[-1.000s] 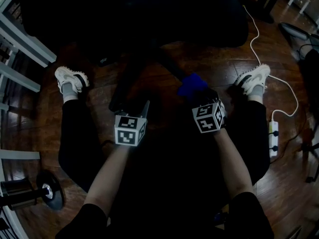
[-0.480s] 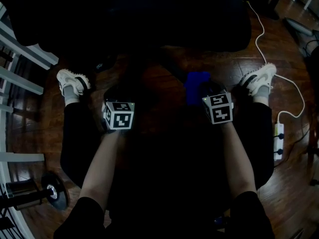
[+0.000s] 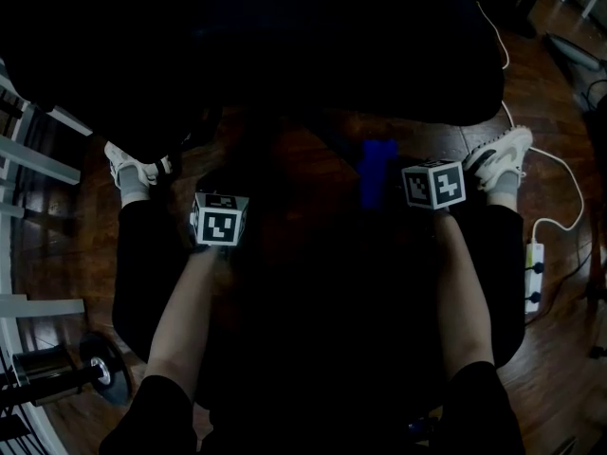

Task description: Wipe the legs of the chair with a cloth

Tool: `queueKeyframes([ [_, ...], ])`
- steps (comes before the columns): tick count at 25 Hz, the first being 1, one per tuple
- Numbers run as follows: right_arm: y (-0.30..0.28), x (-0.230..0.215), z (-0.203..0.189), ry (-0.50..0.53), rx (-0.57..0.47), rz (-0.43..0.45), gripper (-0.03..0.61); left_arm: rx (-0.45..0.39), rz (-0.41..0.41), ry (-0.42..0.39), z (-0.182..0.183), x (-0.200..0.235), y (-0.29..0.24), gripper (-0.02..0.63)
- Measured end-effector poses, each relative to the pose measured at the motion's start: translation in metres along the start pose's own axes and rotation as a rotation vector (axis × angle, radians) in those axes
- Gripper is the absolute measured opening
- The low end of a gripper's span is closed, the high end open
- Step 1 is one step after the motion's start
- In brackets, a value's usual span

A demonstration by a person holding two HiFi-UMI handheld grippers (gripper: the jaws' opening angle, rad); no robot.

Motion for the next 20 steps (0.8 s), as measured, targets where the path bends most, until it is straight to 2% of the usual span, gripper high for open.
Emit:
queueKeyframes([
  [4, 0.0, -0.003, -0.008, -0.232, -0.034, 0.091, 0.025, -0.02, -0.058, 0.069, -0.013, 0.0, -0.006, 0.153],
  [6, 0.003, -0.002, -0.012, -0.354, -0.065, 0.158, 0.025, -0.035, -0.077, 0.077, -0.012, -0.001, -0.004, 0.149],
  [8, 0.007, -0.001, -0.014, -0.426, -0.093, 0.195, 0.025, -0.028, -0.081, 0.079, -0.013, -0.002, -0.002, 0.146],
  [14, 0.03, -0.01, -0.03, -0.558, -0.165, 0.254, 0.025, -0.04, -0.141, 0.067, -0.013, -0.022, 0.0, 0.141],
  [17, 0.047, -0.015, -0.04, -0.591, -0.155, 0.213, 0.025, -0.023, -0.189, 0.038, -0.009, -0.036, 0.001, 0.141],
  [20, 0.057, -0.018, -0.048, -0.582, -0.182, 0.169, 0.025, -0.018, -0.224, 0.032, -0.002, -0.045, -0.001, 0.141],
])
Point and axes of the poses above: the fingertips, and each gripper's own axes: y backward along the fingers, x to its left, z out of its top, the point moved 4 cm from there along y, backward along the fingers
